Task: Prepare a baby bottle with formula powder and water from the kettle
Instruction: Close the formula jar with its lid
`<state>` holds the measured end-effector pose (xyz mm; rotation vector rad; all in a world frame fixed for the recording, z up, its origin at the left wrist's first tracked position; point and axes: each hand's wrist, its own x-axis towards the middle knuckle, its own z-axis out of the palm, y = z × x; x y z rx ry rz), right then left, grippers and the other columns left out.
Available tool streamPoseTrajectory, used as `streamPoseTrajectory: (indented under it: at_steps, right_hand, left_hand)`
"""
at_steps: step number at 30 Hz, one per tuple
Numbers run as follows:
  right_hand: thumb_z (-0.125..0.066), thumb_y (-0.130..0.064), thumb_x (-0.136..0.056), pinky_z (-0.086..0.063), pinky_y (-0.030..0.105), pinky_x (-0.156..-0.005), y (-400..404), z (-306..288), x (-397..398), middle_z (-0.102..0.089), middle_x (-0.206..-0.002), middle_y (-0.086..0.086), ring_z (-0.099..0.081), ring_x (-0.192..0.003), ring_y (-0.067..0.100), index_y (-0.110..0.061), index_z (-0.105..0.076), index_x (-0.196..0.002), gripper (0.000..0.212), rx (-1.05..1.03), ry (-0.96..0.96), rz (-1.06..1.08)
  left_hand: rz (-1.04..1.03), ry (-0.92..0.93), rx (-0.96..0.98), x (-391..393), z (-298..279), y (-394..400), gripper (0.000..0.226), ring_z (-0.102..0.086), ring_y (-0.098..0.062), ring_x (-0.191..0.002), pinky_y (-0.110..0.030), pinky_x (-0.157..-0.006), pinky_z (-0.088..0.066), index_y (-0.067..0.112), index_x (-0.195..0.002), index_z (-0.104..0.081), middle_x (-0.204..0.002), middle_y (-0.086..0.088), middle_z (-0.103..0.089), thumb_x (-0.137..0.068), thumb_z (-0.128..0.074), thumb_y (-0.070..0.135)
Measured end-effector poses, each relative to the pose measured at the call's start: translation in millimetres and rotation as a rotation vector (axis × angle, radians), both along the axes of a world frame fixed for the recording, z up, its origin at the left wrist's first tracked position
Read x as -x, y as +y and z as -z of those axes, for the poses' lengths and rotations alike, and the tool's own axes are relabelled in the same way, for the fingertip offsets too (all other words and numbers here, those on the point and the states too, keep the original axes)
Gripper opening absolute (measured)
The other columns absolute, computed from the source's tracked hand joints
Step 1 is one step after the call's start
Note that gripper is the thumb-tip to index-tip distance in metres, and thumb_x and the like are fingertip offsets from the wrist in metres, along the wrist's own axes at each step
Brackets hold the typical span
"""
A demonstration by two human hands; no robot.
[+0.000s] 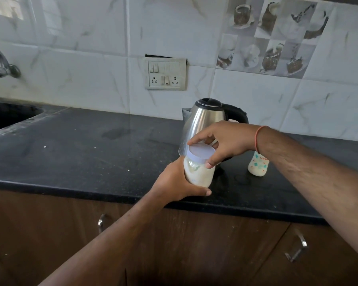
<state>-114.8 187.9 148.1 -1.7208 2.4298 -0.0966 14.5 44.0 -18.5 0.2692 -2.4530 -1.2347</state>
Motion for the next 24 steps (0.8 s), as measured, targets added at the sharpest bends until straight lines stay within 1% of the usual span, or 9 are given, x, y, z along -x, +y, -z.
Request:
streamPoseTrajectory:
  at_steps: [4,9,12,15,18,20,21,23,24]
  right_hand:
    - [-0.098,-0.040,-0.076,-0.056,0.037,-0.108,-5.1,-4.3,4.1,-0.071,-0.133,-0.016,-0.068,-0.122,0.010,-0.053,-0.060,-0.146,0.080,-0.061,-0.045,0.011]
    - [-0.098,-0.033,-0.078,-0.049,0.015,-0.095,-8.9,-13.4,1.2,-0.060,-0.109,-0.043,-0.066,-0.121,0.004,-0.044,-0.061,-0.149,0.081,-0.116,-0.052,0.006]
    - [-0.097,-0.033,-0.078,-0.051,0.021,-0.101,-9.8,-15.2,-4.1,-0.057,-0.106,-0.042,-0.066,-0.122,0.007,-0.042,-0.061,-0.150,0.081,-0.123,-0.021,0.000]
    - [-0.096,-0.032,-0.080,-0.052,0.028,-0.108,-7.5,-16.3,-11.1,-0.059,-0.114,-0.036,-0.065,-0.125,0.011,-0.042,-0.061,-0.151,0.079,-0.133,0.006,-0.016]
    - [-0.096,-0.030,-0.080,-0.051,0.023,-0.102,-9.0,-18.9,-17.3,-0.058,-0.112,-0.038,-0.064,-0.122,0.010,-0.042,-0.062,-0.150,0.079,-0.161,0.024,-0.014]
    - [-0.097,-0.037,-0.079,-0.047,0.014,-0.092,-10.6,-19.1,-19.8,-0.057,-0.107,-0.041,-0.063,-0.114,0.005,-0.038,-0.063,-0.149,0.077,-0.152,0.046,-0.004]
    - [-0.096,-0.043,-0.078,-0.047,0.014,-0.091,-10.9,-18.3,-21.0,-0.061,-0.111,-0.038,-0.063,-0.112,0.004,-0.035,-0.065,-0.147,0.076,-0.139,0.069,0.000]
    - [-0.090,-0.063,-0.076,-0.054,0.024,-0.096,-12.2,-13.4,-21.6,-0.072,-0.120,-0.023,-0.067,-0.109,0.007,-0.030,-0.072,-0.138,0.073,-0.114,0.145,0.044]
    - [-0.084,-0.076,-0.072,-0.058,0.030,-0.093,-12.6,-9.2,-21.8,-0.077,-0.113,-0.016,-0.070,-0.102,0.010,-0.026,-0.076,-0.128,0.075,-0.099,0.188,0.084]
  left_hand:
    - [0.003,-0.004,-0.001,0.4,-0.1,-0.5,0.107,-0.066,-0.001,-0.114,-0.038,-0.100,-0.061,0.047,-0.139,-0.053,-0.122,0.024,-0.070,-0.046,-0.102,0.066]
    - [0.006,-0.004,0.003,0.7,0.0,-0.9,0.109,-0.066,-0.002,-0.115,-0.038,-0.101,-0.060,0.047,-0.141,-0.053,-0.124,0.023,-0.071,-0.046,-0.101,0.067]
    - [0.001,-0.004,0.006,0.5,0.1,-0.8,0.108,-0.066,-0.001,-0.114,-0.037,-0.101,-0.060,0.047,-0.140,-0.053,-0.124,0.024,-0.071,-0.046,-0.101,0.067]
    - [-0.001,-0.006,0.010,0.5,-1.0,-0.5,0.106,-0.066,0.001,-0.113,-0.037,-0.100,-0.060,0.047,-0.140,-0.053,-0.123,0.025,-0.071,-0.047,-0.101,0.066]
    - [-0.003,-0.014,0.011,0.4,-1.7,-0.2,0.105,-0.065,0.001,-0.113,-0.037,-0.101,-0.060,0.047,-0.139,-0.053,-0.123,0.024,-0.070,-0.048,-0.102,0.065]
    - [-0.007,-0.018,0.011,-0.1,-2.1,0.3,0.105,-0.065,-0.001,-0.114,-0.038,-0.101,-0.060,0.047,-0.139,-0.053,-0.124,0.023,-0.070,-0.048,-0.101,0.066]
    - [-0.009,-0.020,0.015,-0.4,-2.3,0.5,0.106,-0.066,-0.002,-0.114,-0.039,-0.101,-0.060,0.046,-0.139,-0.053,-0.124,0.023,-0.070,-0.047,-0.101,0.067]
    - [-0.013,-0.023,0.021,-1.0,-2.0,0.7,0.104,-0.066,-0.002,-0.113,-0.039,-0.100,-0.060,0.045,-0.138,-0.053,-0.122,0.022,-0.070,-0.048,-0.101,0.066]
    - [-0.017,-0.025,0.023,-1.2,-1.7,0.6,0.103,-0.066,-0.002,-0.112,-0.038,-0.099,-0.060,0.045,-0.138,-0.053,-0.121,0.021,-0.070,-0.049,-0.102,0.065]
